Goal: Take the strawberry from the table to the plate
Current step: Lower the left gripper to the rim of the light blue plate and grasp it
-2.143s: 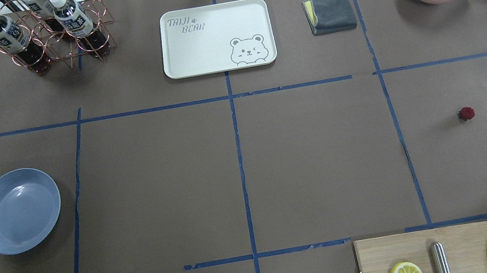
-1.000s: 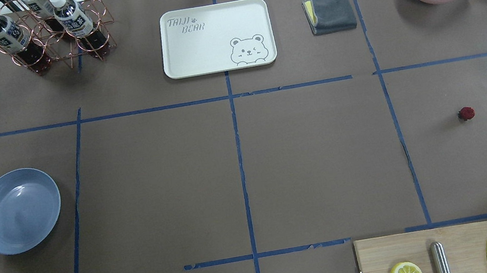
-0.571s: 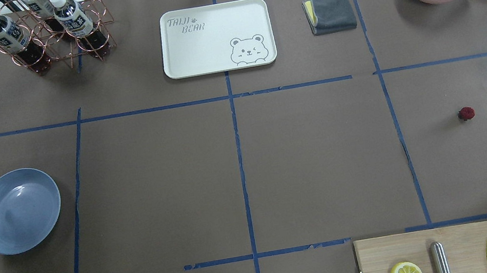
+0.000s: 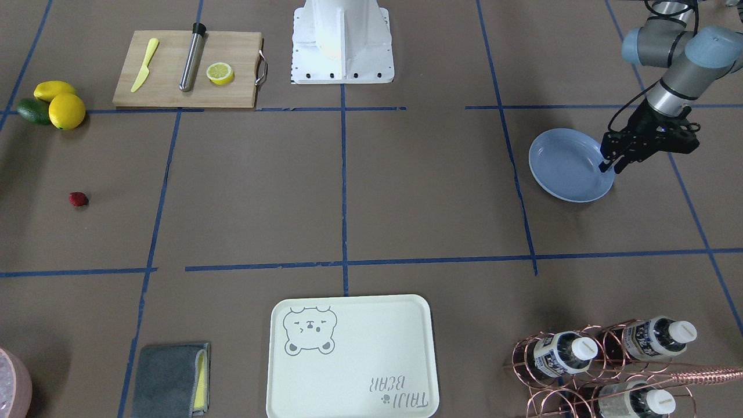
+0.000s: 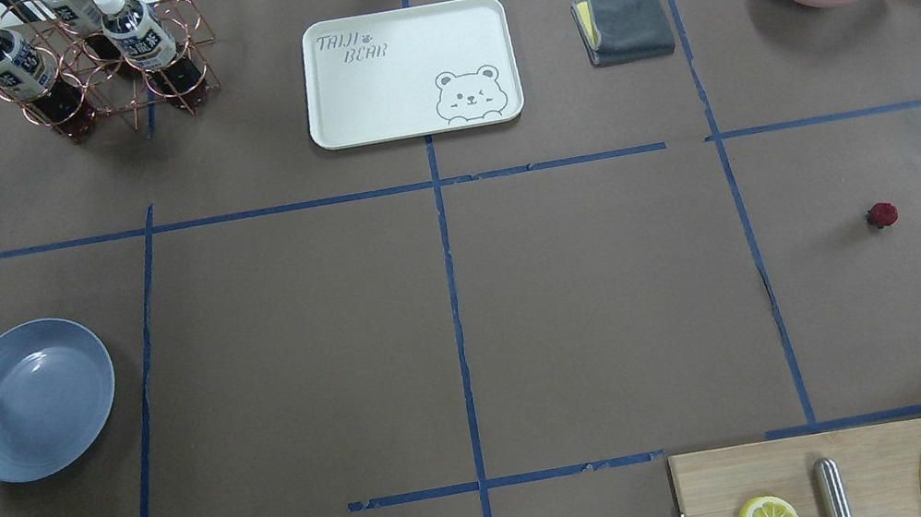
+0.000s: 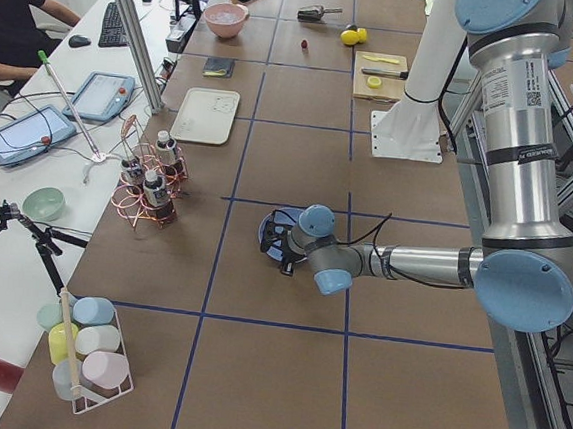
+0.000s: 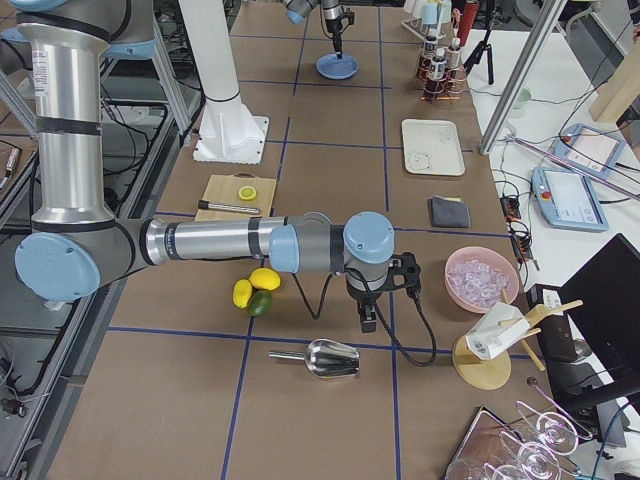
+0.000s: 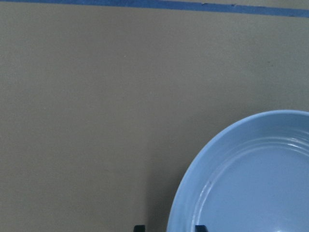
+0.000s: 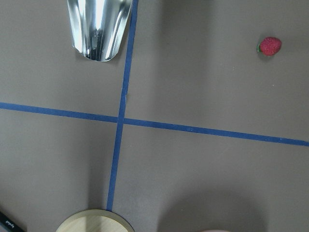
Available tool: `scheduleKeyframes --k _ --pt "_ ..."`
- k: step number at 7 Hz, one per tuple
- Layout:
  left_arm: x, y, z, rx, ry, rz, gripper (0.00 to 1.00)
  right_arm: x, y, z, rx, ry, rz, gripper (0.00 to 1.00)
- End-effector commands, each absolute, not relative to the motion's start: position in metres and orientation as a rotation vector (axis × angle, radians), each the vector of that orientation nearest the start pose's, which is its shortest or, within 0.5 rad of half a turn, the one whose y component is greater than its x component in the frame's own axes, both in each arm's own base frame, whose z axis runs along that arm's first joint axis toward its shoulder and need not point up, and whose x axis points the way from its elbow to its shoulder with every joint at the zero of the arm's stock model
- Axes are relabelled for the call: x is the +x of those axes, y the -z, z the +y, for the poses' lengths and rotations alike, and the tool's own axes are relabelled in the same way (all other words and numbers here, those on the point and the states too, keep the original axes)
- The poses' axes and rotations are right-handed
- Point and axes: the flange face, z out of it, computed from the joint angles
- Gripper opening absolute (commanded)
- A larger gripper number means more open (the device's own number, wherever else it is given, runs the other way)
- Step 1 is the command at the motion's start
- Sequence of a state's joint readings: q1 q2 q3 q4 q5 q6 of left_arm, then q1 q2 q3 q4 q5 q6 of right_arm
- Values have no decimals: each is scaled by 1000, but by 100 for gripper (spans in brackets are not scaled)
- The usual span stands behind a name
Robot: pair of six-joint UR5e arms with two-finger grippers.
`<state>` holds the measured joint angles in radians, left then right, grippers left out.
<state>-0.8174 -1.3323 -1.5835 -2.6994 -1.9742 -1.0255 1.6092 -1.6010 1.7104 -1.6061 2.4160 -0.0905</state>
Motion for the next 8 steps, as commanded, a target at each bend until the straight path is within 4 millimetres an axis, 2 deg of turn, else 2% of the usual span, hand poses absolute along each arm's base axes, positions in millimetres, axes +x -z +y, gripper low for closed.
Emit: scheduleKeyframes --k 1,2,3,4,6,7,8 --pt "217 -642 -366 266 63 927 31 77 -602 -480 125 81 -837 100" --pt "218 -642 -366 266 59 927 10 77 -601 -480 126 81 -837 100" --pt "218 -638 -366 271 54 933 0 77 -602 -480 125 81 -837 100" --pt "217 -633 -365 269 45 945 0 77 -602 -480 122 79 -839 100" --pt "206 -604 -352 189 -13 1048 0 77 -607 -478 115 80 -838 100" --pt "173 -595 -363 174 24 1098 0 77 -600 -482 135 97 -836 100" --pt "156 -583 -367 158 22 1145 0 78 -598 -484 136 92 -832 100"
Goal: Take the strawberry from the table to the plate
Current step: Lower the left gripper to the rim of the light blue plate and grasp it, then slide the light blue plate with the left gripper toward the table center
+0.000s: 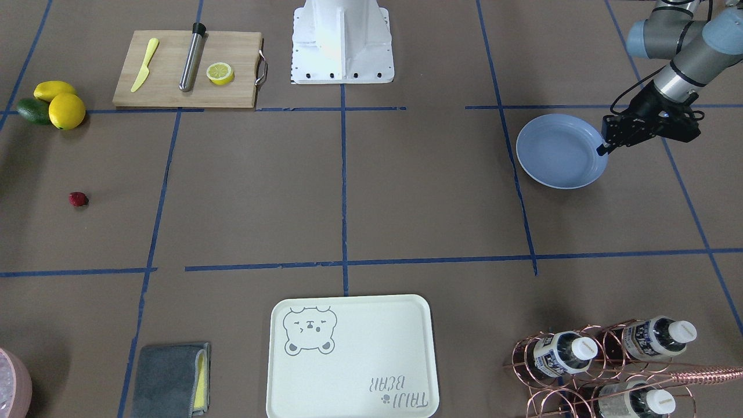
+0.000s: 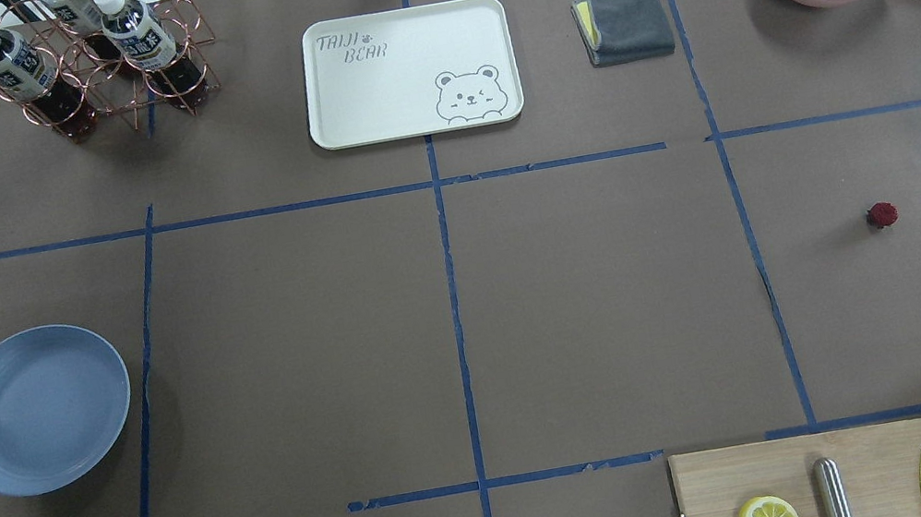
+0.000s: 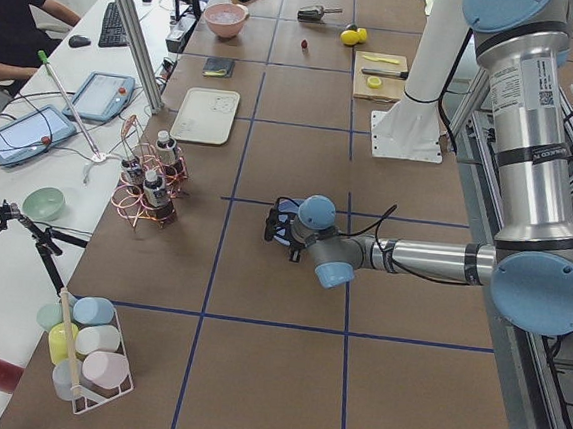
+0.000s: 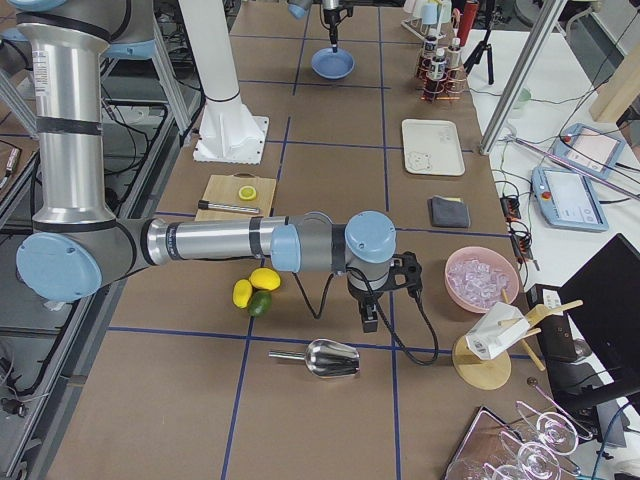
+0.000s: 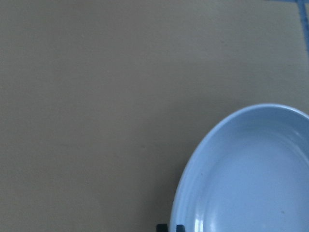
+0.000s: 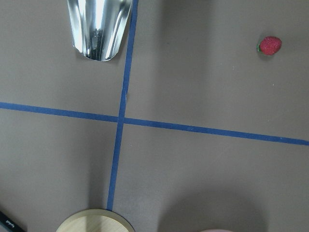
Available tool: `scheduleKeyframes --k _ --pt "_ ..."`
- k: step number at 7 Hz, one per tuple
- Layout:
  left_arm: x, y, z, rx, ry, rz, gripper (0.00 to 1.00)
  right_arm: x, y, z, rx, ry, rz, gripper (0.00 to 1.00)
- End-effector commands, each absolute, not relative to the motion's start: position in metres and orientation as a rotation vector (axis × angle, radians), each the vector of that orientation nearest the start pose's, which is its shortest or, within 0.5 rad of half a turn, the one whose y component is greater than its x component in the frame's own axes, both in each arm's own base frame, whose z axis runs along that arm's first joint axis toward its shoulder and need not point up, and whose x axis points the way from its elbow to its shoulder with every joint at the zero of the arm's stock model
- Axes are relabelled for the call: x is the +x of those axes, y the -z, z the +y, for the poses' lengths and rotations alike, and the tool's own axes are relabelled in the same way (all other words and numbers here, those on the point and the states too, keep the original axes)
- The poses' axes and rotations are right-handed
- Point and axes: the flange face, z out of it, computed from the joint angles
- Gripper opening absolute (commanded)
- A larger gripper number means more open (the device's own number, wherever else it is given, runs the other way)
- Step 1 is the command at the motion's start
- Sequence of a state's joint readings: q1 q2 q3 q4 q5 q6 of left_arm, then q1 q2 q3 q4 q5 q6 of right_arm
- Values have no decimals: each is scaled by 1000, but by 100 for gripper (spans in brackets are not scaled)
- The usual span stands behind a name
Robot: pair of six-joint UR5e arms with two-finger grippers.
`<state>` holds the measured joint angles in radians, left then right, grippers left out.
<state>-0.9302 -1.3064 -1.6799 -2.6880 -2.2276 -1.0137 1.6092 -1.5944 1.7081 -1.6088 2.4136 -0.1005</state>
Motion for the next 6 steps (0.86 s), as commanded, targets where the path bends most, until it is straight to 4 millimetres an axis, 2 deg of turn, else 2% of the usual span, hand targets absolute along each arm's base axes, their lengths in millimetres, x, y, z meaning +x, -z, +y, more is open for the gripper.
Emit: scheduleKeyframes --k 1,2,4,5,6 --pt "159 -553 -381 139 49 1129 0 76 -596 -487 139 96 -832 100" --pt "168 -509 -414 148 86 1116 0 74 -604 -488 119 88 -826 100" --pt "199 -450 -468 182 205 1112 0 66 -602 -495 128 74 -823 100" --pt "244 -418 -472 148 262 1120 0 57 -596 -500 102 29 -828 100" --pt "286 -393 -467 114 308 1139 0 50 -593 -503 101 41 -829 100"
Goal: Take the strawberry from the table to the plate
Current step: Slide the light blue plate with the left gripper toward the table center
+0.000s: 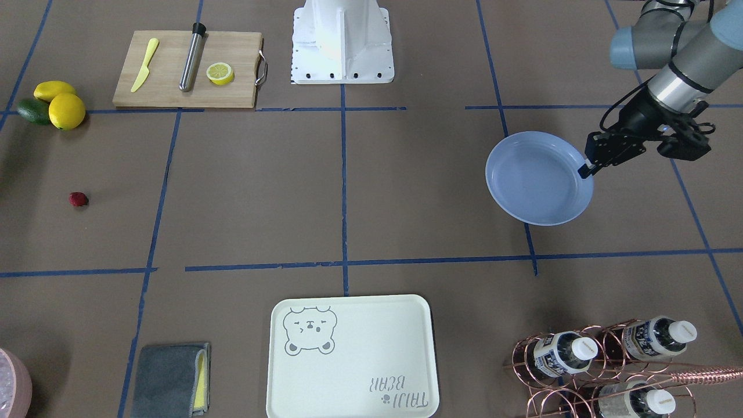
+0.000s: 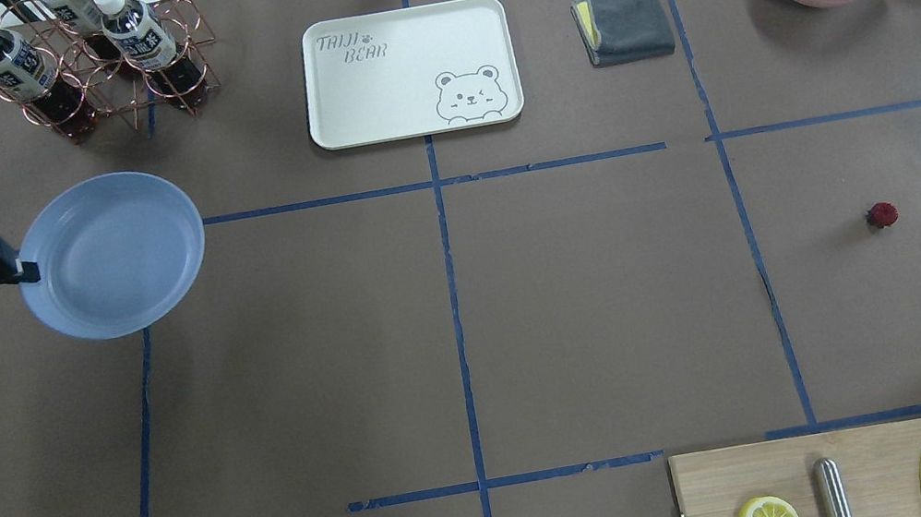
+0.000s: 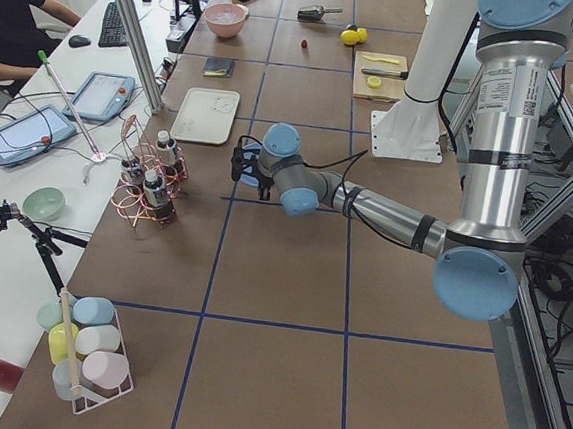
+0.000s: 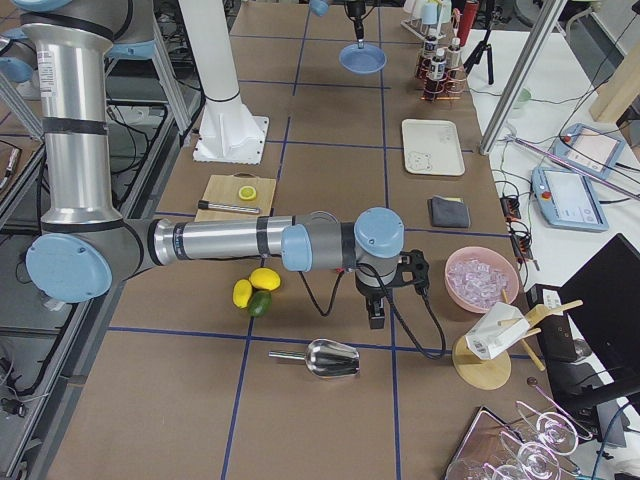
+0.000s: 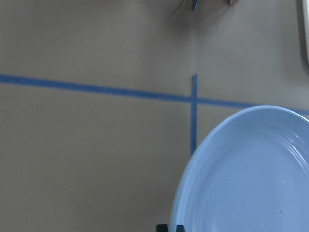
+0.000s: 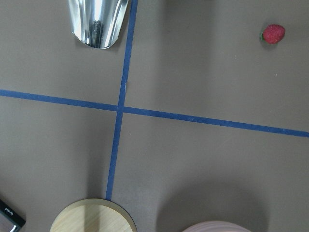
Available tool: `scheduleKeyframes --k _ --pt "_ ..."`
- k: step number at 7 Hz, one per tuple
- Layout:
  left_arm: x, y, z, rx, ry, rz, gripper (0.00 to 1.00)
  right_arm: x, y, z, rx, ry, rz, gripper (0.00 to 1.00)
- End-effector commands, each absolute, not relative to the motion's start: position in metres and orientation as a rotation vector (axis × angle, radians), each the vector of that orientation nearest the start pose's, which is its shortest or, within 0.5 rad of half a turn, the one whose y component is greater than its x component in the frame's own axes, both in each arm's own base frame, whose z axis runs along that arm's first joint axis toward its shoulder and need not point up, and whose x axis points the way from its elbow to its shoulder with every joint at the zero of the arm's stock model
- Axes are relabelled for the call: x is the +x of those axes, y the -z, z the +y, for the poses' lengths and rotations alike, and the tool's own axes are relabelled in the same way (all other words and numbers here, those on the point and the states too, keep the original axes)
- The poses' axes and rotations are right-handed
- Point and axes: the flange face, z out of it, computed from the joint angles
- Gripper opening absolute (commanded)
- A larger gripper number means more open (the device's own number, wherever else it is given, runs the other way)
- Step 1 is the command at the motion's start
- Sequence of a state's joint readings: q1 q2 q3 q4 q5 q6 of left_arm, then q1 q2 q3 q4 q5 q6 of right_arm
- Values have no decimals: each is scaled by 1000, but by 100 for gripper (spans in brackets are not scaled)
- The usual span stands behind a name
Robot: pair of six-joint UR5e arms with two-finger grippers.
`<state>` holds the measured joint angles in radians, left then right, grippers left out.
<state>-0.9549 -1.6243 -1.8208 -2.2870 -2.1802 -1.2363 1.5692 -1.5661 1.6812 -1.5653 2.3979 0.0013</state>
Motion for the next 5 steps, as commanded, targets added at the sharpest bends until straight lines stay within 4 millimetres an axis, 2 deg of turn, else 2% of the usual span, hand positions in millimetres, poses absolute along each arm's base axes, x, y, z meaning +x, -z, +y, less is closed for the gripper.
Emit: scheduleKeyframes --k 1,3,4,5 --pt "335 -358 -460 67 356 1149 0 44 -588 -507 138 69 -831 100" --pt "448 -287 -422 -7 435 1113 0 43 -596 -505 138 57 -837 100" --pt "487 -266 -398 -32 455 1099 0 40 -592 -508 144 66 -836 100" --pt "512 -267 -383 -54 473 1087 0 39 -591 -509 143 65 -840 100"
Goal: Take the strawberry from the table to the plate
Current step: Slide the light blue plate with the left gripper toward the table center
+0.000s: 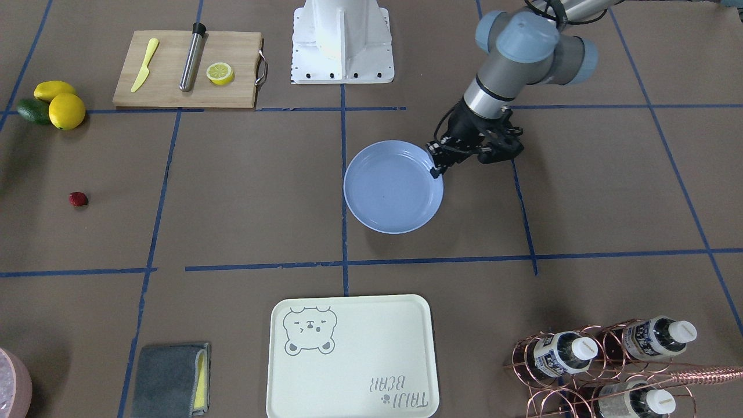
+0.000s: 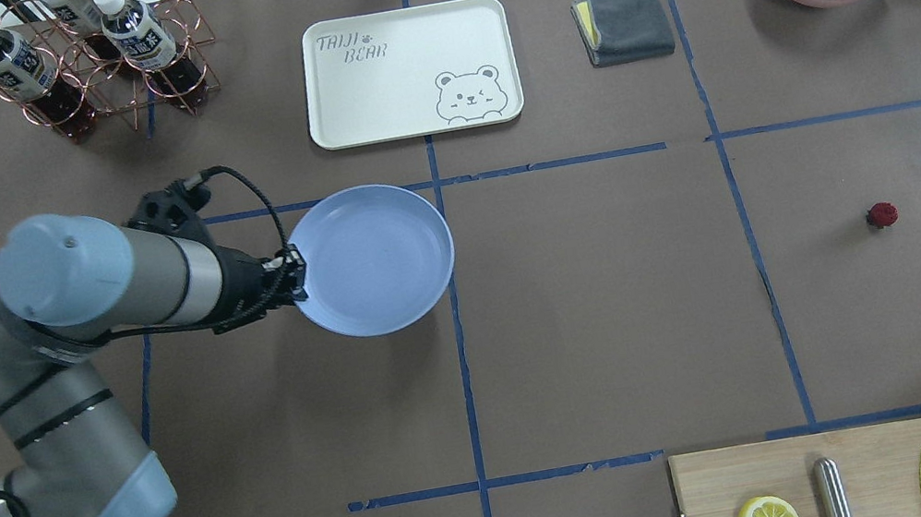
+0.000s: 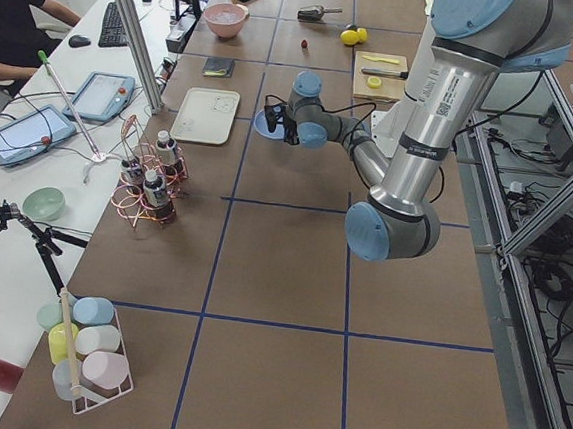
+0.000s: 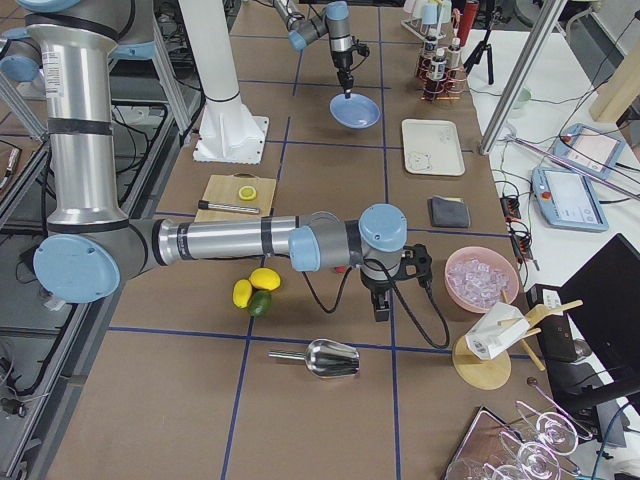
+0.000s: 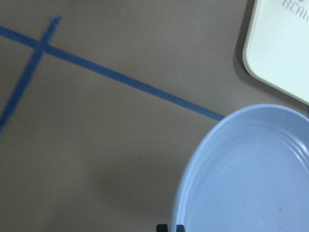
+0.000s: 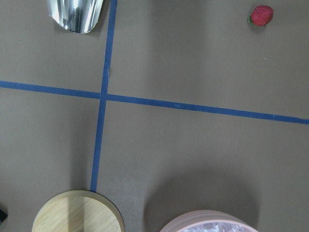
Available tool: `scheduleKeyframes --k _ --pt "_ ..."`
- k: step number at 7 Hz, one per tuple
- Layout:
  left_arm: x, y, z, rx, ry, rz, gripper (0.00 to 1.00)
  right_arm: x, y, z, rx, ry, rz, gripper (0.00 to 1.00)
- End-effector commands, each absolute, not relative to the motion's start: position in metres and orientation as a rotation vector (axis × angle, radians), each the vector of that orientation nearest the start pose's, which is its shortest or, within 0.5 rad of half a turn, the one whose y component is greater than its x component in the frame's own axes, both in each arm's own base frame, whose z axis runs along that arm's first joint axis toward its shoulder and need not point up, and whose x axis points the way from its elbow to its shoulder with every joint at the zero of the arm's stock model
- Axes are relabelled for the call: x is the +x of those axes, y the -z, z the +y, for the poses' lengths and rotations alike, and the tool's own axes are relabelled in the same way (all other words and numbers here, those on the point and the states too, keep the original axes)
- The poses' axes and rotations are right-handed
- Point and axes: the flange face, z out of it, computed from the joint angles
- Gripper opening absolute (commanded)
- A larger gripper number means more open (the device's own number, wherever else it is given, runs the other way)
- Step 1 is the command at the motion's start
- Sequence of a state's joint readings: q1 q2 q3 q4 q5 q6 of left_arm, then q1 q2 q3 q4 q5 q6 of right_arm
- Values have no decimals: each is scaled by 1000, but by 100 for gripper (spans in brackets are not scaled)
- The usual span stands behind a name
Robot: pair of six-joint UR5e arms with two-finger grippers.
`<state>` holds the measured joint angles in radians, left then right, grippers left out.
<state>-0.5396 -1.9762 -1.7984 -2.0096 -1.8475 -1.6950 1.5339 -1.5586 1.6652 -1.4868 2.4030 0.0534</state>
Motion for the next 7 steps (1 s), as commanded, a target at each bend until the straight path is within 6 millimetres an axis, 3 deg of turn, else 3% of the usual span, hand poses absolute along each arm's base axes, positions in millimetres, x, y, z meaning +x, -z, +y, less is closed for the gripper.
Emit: scheduleKeyframes --k 1,3,4,5,7 --pt "534 -269 -376 -51 472 1073 0 39 -593 -509 137 63 -844 100" --pt "550 -270 -364 -77 466 1067 0 38 -591 -509 133 63 -861 100" --pt "549 -269 -364 -75 463 1082 13 37 -591 -509 130 58 -867 100" --pt "544 -264 -362 -66 448 1096 99 37 -590 -509 122 39 -870 100" --pt "531 -255 -363 -42 419 1108 100 6 -583 -512 68 -1 -875 100"
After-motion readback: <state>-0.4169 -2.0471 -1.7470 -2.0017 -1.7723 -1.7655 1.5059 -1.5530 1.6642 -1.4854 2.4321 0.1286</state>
